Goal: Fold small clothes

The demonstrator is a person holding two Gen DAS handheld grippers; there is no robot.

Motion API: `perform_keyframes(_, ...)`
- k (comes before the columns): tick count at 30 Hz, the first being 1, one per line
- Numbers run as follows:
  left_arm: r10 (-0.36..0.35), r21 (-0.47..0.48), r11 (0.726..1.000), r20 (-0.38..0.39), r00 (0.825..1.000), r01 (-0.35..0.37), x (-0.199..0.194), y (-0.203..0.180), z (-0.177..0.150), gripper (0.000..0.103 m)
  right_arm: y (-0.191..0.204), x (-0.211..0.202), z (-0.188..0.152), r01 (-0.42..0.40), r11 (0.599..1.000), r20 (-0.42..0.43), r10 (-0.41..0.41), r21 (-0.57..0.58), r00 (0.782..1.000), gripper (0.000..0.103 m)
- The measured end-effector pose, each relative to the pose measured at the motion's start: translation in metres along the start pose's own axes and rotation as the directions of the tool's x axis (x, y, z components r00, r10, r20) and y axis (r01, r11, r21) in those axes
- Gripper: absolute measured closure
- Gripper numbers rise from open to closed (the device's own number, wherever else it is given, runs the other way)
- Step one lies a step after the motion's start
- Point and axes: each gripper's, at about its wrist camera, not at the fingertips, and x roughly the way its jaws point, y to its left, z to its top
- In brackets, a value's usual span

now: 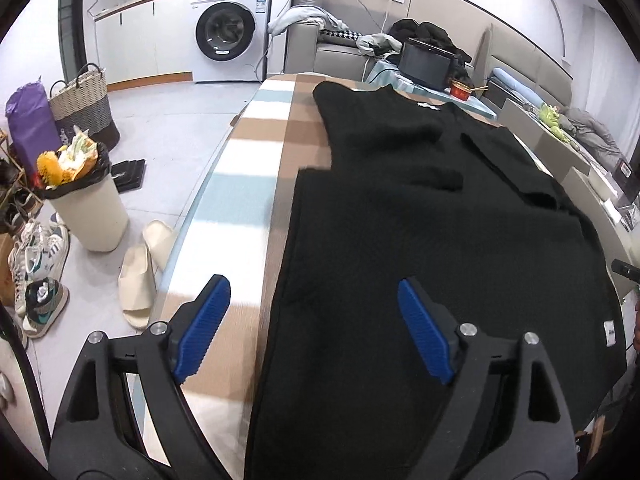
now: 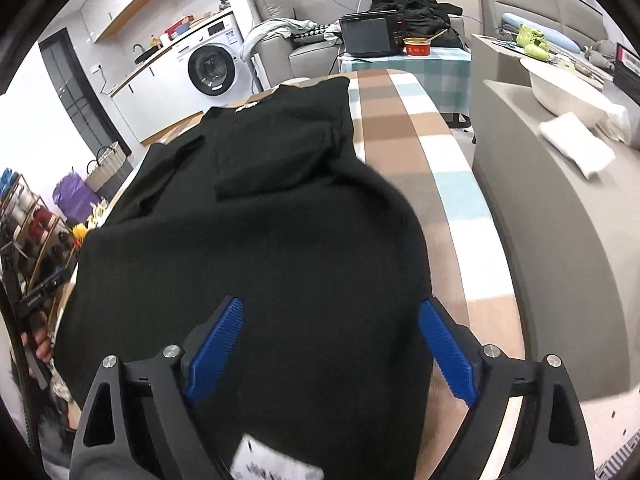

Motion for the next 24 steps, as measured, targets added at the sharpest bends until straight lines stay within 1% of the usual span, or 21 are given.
perform_keyframes(5, -0.029, -0.020, 0.999, -0.044, 0.999, 0.028, -0.004, 0.001, -0.026, 0.019, -0.008, -0.013, -0.030, 0.013, 1.000, 0.002, -0.013, -0.001, 1.000, 0.012)
perform_keyframes(9, -0.020, -0.003, 1.000, -0.081, 0.997, 0.019, 0.001, -0.004, -0.036, 0.019, -0.015, -0.017, -0.047, -0.006, 1.000, 0.007, 0.005, 0.019, 1.000, 0.012)
perform_keyframes(12, -0.011, 0.021, 1.000, -0.086, 0.996, 0.012, 0.002, -0.009, -0.036, 0.019, -0.018, -0.016, -0.049, -0.007, 1.000, -0.001, 0.007, 0.026, 1.000, 0.012)
perform_keyframes(17, -0.019, 0.021, 1.000, -0.088, 0.996, 0.021, 0.005, -0.009, -0.031, 0.019, -0.023, -0.013, -0.048, -0.010, 0.999, -0.009, 0.010, 0.032, 1.000, 0.012)
perform_keyframes(21, -0.020, 0.017, 1.000, -0.091, 0.996, 0.022, 0.006, -0.007, -0.029, 0.019, -0.023, -0.014, -0.048, -0.002, 1.000, -0.012, 0.003, 0.011, 1.000, 0.012)
perform_keyframes(24, -0.016, 0.020, 1.000, -0.091, 0.996, 0.018, 0.006, -0.007, -0.028, 0.019, -0.017, -0.013, -0.050, -0.001, 1.000, -0.007, 0.000, -0.028, 1.000, 0.013)
